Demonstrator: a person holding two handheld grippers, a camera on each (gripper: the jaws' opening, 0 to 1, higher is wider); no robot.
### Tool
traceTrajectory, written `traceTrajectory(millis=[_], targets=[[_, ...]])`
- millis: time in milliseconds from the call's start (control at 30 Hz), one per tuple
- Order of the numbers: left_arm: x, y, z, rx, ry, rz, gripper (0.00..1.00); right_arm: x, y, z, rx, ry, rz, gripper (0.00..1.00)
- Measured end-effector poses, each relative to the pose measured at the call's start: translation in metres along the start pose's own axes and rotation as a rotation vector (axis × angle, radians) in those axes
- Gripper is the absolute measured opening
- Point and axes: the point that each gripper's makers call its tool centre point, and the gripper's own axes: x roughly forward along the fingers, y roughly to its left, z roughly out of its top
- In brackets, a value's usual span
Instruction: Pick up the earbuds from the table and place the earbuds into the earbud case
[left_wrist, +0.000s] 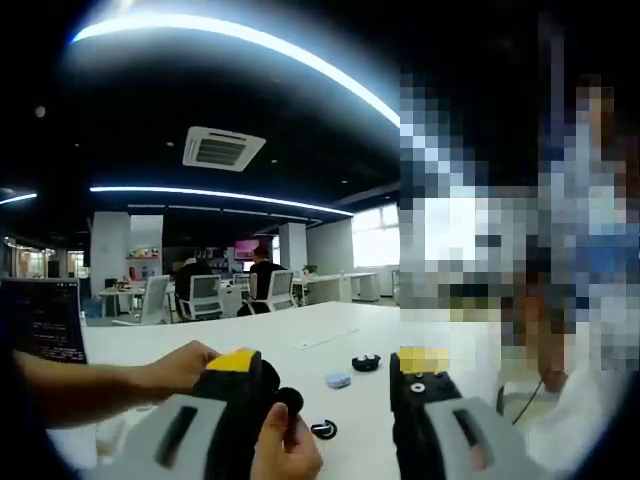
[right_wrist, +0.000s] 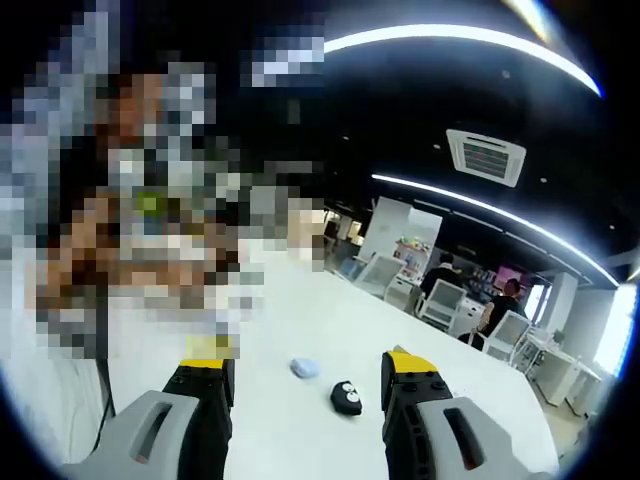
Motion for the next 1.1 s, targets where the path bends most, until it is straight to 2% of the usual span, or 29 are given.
traceTrajectory(millis=[1100], targets=[[0.0001, -0.0026, -0.0001, 0.005, -0.002, -0.015, 0.53, -0.0004, 0.0019, -0.0008, -0.009, 0.002, 0.008, 0.57]])
